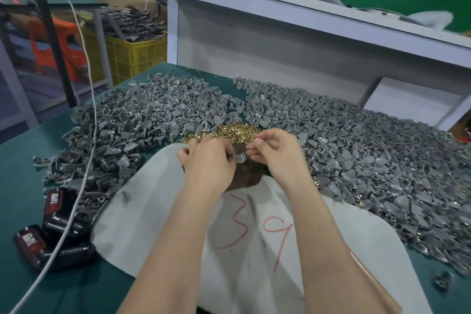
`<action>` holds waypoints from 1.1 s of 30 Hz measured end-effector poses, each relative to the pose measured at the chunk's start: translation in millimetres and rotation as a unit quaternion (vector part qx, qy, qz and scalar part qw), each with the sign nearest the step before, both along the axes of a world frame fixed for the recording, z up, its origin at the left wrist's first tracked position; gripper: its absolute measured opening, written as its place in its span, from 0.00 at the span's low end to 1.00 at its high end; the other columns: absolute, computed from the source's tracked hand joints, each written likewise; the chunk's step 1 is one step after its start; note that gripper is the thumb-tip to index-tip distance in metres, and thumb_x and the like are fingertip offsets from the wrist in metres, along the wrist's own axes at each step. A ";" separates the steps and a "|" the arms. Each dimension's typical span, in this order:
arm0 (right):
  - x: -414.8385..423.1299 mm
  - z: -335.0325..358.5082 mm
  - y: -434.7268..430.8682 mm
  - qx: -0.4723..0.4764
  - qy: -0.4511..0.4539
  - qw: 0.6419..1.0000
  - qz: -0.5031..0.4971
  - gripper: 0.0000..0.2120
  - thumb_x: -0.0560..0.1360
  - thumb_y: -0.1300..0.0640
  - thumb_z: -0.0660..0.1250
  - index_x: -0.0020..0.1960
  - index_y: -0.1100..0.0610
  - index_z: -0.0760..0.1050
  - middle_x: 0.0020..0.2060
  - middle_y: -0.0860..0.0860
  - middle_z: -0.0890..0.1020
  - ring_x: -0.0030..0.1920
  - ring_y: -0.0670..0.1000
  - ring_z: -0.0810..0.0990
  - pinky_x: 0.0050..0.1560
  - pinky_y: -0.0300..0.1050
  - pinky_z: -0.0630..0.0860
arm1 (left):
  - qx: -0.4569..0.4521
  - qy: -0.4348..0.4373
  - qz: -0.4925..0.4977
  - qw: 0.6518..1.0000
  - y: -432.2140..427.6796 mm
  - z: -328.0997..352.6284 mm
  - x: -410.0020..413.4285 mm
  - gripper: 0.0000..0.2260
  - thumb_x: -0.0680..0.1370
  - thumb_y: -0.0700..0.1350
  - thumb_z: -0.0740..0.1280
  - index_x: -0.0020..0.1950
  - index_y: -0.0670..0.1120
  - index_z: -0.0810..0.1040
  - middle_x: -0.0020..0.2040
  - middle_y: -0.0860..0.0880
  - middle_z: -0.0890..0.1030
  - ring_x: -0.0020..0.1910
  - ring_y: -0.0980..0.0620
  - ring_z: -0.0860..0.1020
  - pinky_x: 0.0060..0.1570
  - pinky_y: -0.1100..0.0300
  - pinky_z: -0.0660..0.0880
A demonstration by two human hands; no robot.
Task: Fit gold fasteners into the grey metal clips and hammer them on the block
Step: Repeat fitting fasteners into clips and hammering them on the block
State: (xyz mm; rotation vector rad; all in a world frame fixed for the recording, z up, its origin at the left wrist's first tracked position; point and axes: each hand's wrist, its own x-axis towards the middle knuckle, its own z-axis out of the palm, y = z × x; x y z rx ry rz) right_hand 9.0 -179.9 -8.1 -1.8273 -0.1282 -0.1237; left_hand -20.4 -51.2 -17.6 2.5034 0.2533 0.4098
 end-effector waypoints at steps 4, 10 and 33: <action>0.8 -4.6 5.9 -0.175 -0.087 0.981 -0.013 0.05 0.74 0.61 0.69 0.41 0.52 0.79 0.38 0.45 0.81 0.41 0.45 0.78 0.46 0.39 0.74 | 0.003 0.002 -0.003 1.000 -0.2 -0.3 0.6 0.05 0.76 0.48 0.64 0.47 0.56 0.80 0.54 0.52 0.77 0.59 0.45 0.68 0.49 0.55 0.56; -1.7 -13.3 10.9 -0.243 -0.070 0.967 -0.017 0.02 0.73 0.56 0.70 0.42 0.52 0.81 0.45 0.50 0.78 0.42 0.45 0.73 0.43 0.35 0.63 | -0.006 -0.009 -0.005 1.000 -0.3 -1.5 1.2 0.04 0.77 0.49 0.65 0.46 0.55 0.80 0.53 0.51 0.77 0.59 0.45 0.68 0.52 0.53 0.59; -9.7 -12.2 21.5 -0.287 -0.099 0.952 -0.036 0.05 0.75 0.61 0.67 0.40 0.57 0.77 0.42 0.47 0.72 0.41 0.46 0.71 0.45 0.38 0.65 | -0.009 -0.022 0.008 1.000 -3.3 -1.9 1.7 0.06 0.76 0.45 0.65 0.43 0.53 0.80 0.49 0.52 0.80 0.59 0.46 0.68 0.46 0.56 0.53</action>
